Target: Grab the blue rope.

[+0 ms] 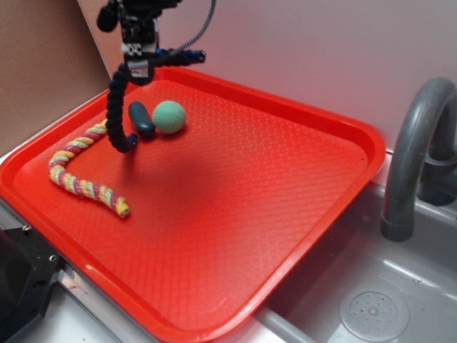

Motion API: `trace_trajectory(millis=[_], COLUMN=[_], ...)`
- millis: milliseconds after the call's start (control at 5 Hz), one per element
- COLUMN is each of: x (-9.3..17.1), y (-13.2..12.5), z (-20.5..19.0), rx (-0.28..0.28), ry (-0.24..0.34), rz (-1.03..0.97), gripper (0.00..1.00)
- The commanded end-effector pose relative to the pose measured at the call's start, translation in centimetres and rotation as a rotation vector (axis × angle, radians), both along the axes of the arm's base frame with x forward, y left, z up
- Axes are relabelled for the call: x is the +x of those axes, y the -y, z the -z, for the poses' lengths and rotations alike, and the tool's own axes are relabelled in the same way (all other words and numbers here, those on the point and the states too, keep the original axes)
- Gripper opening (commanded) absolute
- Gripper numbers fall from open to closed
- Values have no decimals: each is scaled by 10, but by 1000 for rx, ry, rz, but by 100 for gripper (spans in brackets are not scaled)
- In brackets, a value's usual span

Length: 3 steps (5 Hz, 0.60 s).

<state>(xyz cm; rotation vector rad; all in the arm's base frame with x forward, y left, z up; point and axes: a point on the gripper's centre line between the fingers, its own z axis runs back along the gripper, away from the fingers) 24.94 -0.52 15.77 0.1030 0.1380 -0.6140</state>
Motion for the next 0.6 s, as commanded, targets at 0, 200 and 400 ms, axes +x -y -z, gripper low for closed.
trace_trajectory(millis=[0,200,400], x=[-27,-35,-31], y=[1,-4,-6], z=[-70,-85,-80], rx=[-49,-117,-163], ry=[170,202,155], rz=[-259,-355,-382], gripper=[0,0,0])
